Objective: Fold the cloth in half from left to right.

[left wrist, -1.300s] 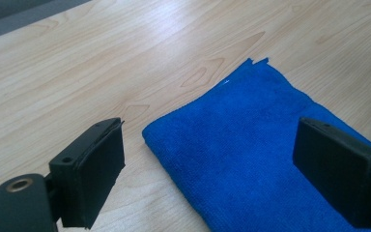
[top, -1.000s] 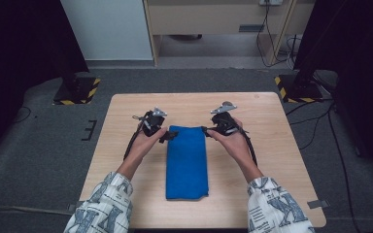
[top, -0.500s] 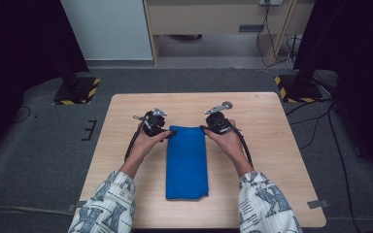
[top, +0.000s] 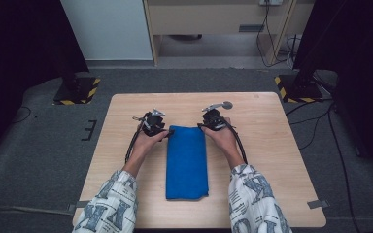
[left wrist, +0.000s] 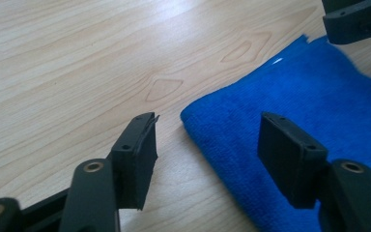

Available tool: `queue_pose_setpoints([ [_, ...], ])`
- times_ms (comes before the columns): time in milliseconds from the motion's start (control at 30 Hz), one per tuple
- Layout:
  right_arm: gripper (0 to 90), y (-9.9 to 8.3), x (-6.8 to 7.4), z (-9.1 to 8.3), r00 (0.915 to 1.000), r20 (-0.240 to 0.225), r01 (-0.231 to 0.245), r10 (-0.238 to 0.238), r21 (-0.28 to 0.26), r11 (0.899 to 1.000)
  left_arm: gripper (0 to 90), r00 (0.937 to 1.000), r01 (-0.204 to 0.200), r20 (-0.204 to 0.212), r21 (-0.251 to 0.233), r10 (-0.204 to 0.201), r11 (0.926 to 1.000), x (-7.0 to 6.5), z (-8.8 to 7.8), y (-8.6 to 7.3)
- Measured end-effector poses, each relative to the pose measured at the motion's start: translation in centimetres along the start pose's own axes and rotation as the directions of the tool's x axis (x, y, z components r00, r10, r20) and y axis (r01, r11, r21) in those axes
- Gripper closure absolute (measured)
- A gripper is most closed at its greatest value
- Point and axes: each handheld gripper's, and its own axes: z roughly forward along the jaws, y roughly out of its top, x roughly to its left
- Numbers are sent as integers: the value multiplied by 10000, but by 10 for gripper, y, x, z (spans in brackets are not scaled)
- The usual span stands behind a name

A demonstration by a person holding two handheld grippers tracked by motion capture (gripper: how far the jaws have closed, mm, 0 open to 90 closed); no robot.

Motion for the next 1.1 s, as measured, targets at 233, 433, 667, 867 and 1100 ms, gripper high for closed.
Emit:
queue_pose_setpoints([
  [233, 580, 0, -2, 15, 9999, 87, 85, -87, 254, 9996, 363, 9999, 105, -45, 30, -105, 9999, 7, 4, -4],
  [433, 506, -1, 2, 20, 9986, 364, 354, -376, 569, 9977, 346, 9997, 253, -45, 12, -252, 9997, 10, 7, -6],
  [667, 523, -4, 5, 24, 9990, -1, 442, -443, 549, 9975, 330, 10000, -6, -14, 24, 6, 10000, 7, 10, -9],
  [867, 632, -4, 4, 23, 9994, -245, 278, -265, 568, 9980, 340, 10000, 73, -56, -113, -74, 9999, 8, 10, -9],
  [1100, 796, -4, 10, 22, 9982, -472, 403, -373, 640, 9971, 361, 9998, 201, 76, -114, -200, 9997, 8, 14, -10],
])
